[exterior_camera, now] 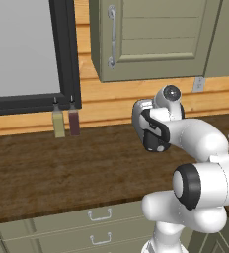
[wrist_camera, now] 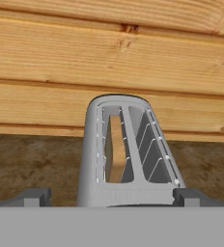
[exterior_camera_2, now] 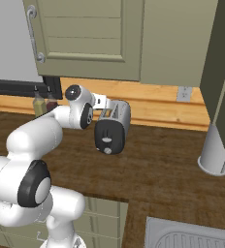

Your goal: Start the toaster. Once the lever pops up, take the bread to the plate on the dining counter.

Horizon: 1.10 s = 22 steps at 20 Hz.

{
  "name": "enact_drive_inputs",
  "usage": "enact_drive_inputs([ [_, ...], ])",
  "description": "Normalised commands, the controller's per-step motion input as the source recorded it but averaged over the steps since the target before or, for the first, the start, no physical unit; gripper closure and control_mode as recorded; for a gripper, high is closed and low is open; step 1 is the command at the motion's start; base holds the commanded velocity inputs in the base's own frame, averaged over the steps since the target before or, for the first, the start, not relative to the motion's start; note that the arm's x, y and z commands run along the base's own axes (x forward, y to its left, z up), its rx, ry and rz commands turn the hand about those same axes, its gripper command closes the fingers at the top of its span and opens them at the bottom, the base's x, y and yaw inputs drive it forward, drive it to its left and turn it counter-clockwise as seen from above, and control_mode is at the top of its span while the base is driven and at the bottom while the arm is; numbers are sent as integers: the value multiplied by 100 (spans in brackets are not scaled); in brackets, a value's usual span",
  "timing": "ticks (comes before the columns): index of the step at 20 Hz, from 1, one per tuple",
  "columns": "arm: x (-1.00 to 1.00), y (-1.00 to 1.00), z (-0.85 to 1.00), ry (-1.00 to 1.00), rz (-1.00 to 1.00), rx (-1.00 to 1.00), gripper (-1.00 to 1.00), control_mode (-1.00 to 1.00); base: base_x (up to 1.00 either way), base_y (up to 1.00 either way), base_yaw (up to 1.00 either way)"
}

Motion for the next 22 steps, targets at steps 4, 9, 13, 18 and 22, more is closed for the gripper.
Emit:
enact_drive_inputs([
  [4, 0, 0, 0, 0, 0, 0, -100, -100, 0, 0, 0],
  [9, 0, 0, 0, 0, 0, 0, -100, -100, 0, 0, 0],
  [13, 0, 0, 0, 0, 0, 0, -100, -100, 0, 0, 0],
  [18, 0, 0, 0, 0, 0, 0, -100, -100, 0, 0, 0],
  [22, 0, 0, 0, 0, 0, 0, -100, -100, 0, 0, 0],
])
